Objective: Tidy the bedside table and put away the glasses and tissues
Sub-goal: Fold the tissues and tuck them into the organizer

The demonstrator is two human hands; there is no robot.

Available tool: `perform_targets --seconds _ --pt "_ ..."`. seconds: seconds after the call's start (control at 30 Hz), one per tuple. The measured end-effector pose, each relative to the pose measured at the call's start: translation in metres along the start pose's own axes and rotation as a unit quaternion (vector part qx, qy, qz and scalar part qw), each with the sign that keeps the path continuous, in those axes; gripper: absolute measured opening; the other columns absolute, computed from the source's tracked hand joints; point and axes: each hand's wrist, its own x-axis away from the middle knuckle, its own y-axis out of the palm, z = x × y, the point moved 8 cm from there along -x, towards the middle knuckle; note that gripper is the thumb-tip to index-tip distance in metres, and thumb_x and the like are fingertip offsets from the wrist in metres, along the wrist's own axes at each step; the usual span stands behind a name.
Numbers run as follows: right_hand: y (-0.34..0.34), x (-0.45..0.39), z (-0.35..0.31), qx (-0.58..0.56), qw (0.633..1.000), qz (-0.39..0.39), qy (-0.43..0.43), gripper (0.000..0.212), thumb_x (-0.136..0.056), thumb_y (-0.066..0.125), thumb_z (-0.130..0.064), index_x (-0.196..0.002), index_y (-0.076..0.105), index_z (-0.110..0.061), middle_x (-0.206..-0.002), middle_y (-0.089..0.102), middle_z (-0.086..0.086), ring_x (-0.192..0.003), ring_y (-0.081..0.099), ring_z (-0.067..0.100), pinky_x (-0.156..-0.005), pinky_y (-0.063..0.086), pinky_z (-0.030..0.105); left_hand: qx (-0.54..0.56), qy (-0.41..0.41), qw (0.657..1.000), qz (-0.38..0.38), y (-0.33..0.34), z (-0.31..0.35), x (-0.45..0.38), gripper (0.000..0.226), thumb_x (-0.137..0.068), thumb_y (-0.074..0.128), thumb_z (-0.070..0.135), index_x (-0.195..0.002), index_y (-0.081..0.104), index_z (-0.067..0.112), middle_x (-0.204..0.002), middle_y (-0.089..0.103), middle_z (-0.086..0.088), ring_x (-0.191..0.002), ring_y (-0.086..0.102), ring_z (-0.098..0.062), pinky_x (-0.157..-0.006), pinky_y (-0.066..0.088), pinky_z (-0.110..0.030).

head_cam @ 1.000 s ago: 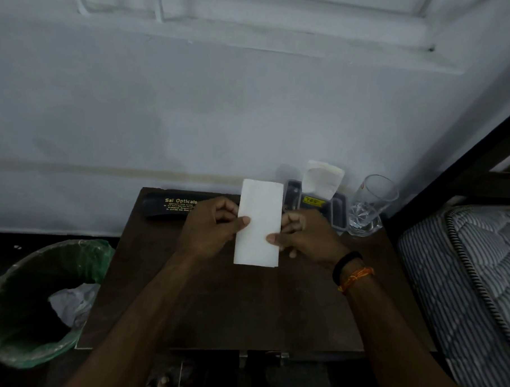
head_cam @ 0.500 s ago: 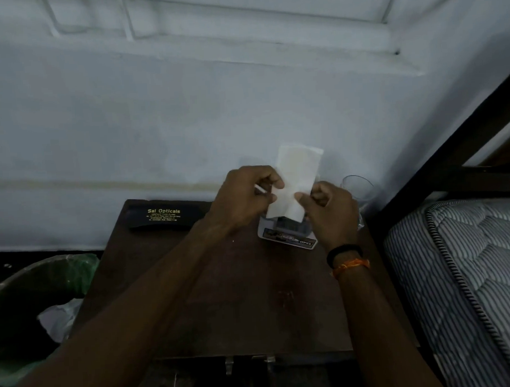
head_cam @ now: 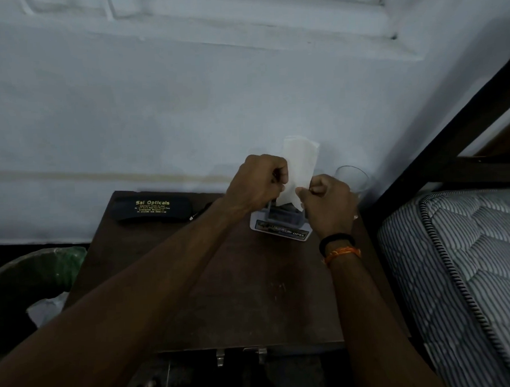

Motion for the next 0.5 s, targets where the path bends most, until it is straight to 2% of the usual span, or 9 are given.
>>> perform_targets --seconds 0.1,0.23,0.4,0.5 --pt "0.0027 0.0004 0.0012 0.023 1.0 0.002 0.0 0.023 -0.076 0.076 -0.019 -0.067 0.06 -0.006 -0.064 0.067 0.005 -0.063 0.063 0.018 -0.06 0.046 0.024 -0.024 0.005 1.0 0.002 0.004 0.0007 -0.0009 0.009 -0.073 0.07 0.0 -0.077 0.07 0.008 -0.08 0.073 -0.001 -0.075 0.066 -0.015 -0.073 0.057 -0.037" --pt "0.0067 0.0004 0.0056 0.056 0.998 -0.013 0.001 0.023 -0.078 0.075 -0.018 -0.07 0.061 -0.002 -0.067 0.067 0.01 -0.065 0.062 0.021 -0.058 0.044 0.022 -0.038 -0.001 0.999 0.015 0.0062 -0.0002 0.0021 0.021 -0.07 0.068 -0.001 -0.073 0.053 0.014 -0.07 0.063 0.0 -0.067 0.06 -0.02 -0.064 0.054 -0.041" --pt "0.0089 0.0008 0.0058 0.077 0.997 -0.022 -0.01 0.012 -0.078 0.075 -0.015 -0.073 0.067 -0.006 -0.071 0.067 0.003 -0.069 0.062 0.017 -0.054 0.034 0.016 -0.046 -0.014 0.998 0.034 0.0084 -0.0034 0.0068 0.04 -0.071 0.07 0.004 -0.089 0.036 0.014 -0.075 0.063 -0.009 -0.066 0.062 -0.028 -0.058 0.053 -0.045" --pt "0.0089 -0.0001 0.0061 0.087 0.996 -0.014 -0.01 0.012 -0.077 0.075 -0.015 -0.074 0.068 -0.005 -0.075 0.07 0.004 -0.07 0.061 0.015 -0.055 0.035 0.016 -0.042 -0.024 0.998 0.033 0.01 -0.0068 0.0077 0.043 -0.072 0.069 0.004 -0.1 0.036 0.009 -0.077 0.063 -0.011 -0.066 0.063 -0.029 -0.058 0.053 -0.048"
